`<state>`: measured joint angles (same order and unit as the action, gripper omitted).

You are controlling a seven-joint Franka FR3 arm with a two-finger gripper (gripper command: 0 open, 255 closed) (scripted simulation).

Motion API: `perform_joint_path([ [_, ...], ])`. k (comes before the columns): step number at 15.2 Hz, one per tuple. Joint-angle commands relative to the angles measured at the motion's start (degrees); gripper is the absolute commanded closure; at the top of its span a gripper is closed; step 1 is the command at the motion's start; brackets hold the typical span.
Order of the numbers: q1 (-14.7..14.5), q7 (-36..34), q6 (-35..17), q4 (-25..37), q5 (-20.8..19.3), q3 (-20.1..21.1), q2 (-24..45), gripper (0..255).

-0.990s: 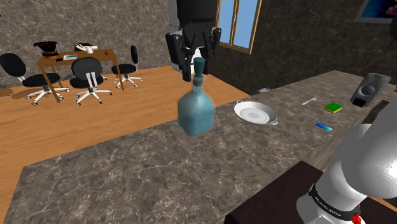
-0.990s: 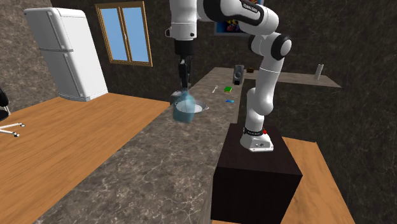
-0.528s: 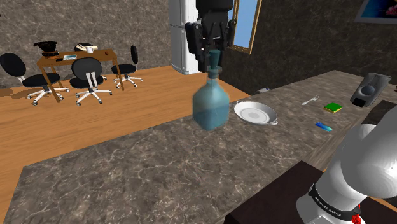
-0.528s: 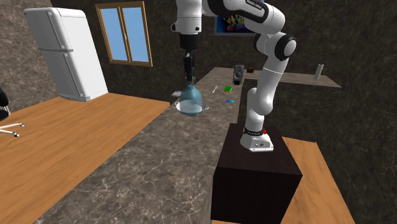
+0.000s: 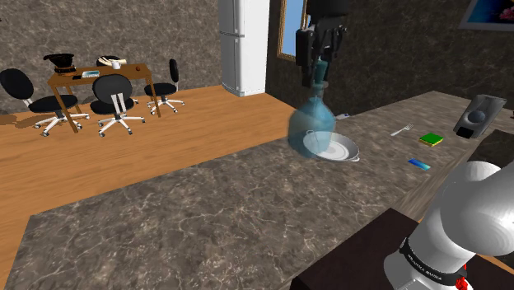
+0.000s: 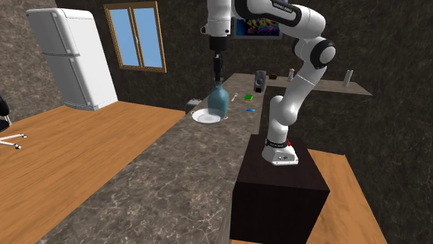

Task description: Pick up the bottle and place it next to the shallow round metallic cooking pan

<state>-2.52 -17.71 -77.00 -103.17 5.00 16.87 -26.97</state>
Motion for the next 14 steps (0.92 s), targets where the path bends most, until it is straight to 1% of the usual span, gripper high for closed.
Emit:
perform_joint_path([
  [1, 0.30, 3.10, 0.75, -2.30, -0.41, -2.57, -2.98, 255],
  [7, 1.30, 11.36, 2.10, -7.89, -3.25, -9.66, -9.68, 255],
  [14, 2.72, 20.88, 3.60, -11.50, -8.43, -17.98, -14.96, 255],
])
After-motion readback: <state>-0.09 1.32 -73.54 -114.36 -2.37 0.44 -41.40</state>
